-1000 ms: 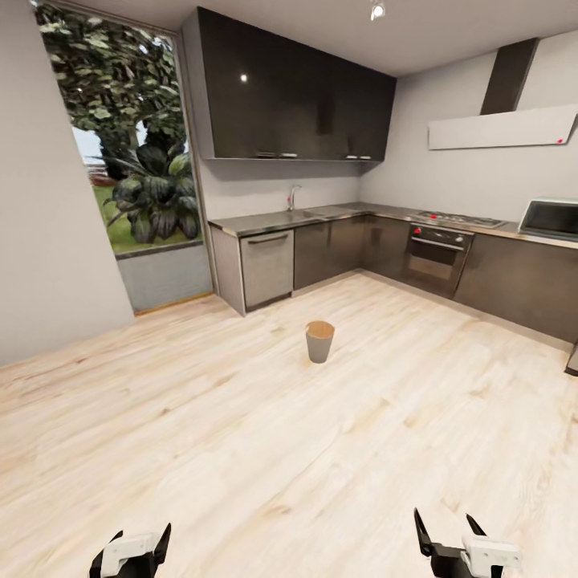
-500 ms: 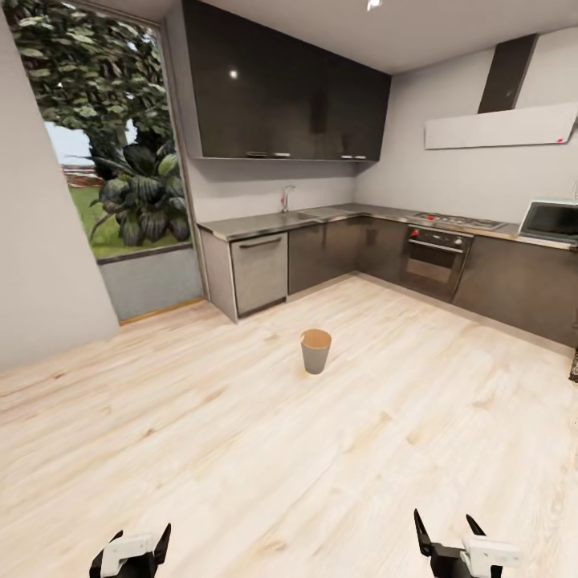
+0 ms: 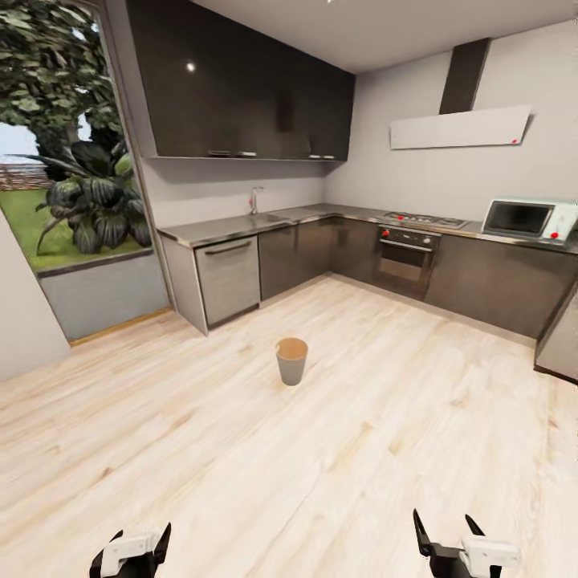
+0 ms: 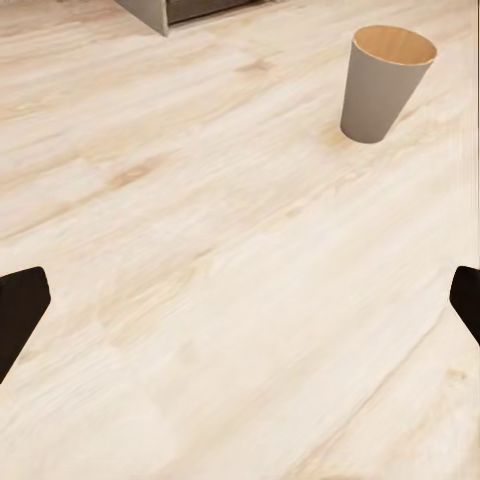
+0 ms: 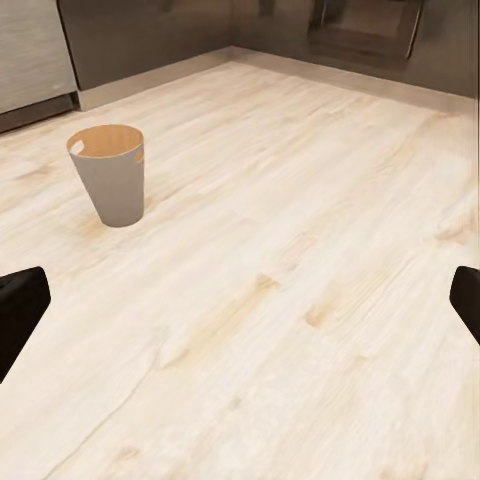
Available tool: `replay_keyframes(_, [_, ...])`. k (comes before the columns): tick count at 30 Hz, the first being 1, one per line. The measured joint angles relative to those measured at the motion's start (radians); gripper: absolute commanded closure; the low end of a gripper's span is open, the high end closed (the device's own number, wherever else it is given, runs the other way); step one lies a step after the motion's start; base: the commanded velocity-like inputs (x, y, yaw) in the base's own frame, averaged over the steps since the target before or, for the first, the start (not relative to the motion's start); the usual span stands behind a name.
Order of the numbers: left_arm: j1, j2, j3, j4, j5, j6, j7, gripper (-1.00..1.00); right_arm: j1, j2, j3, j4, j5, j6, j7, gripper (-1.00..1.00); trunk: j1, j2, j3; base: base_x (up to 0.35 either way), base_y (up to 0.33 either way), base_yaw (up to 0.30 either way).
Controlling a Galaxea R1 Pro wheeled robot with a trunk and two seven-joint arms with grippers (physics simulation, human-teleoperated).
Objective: Put the three can of soda from the living room inside the tash can in the kitchen.
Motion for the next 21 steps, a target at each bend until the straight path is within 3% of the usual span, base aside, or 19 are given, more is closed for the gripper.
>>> replay_keyframes(15, [0.0,0.0,0.0,0.0,0.0,-0.001,0.0,-1.0,0.0,0.0,0.001,0.001,0.001,0.0,-0.001,-1.0,0.0,0.0,0.0,0.323,0.0,-0.019])
replay_keyframes(21, [0.0,0.0,0.0,0.001,0.0,-0.001,0.0,-1.0,0.0,0.0,0.001,0.006,0.002,0.0,-0.005,-1.0,0.0,0.0,0.001,0.323,0.0,0.129])
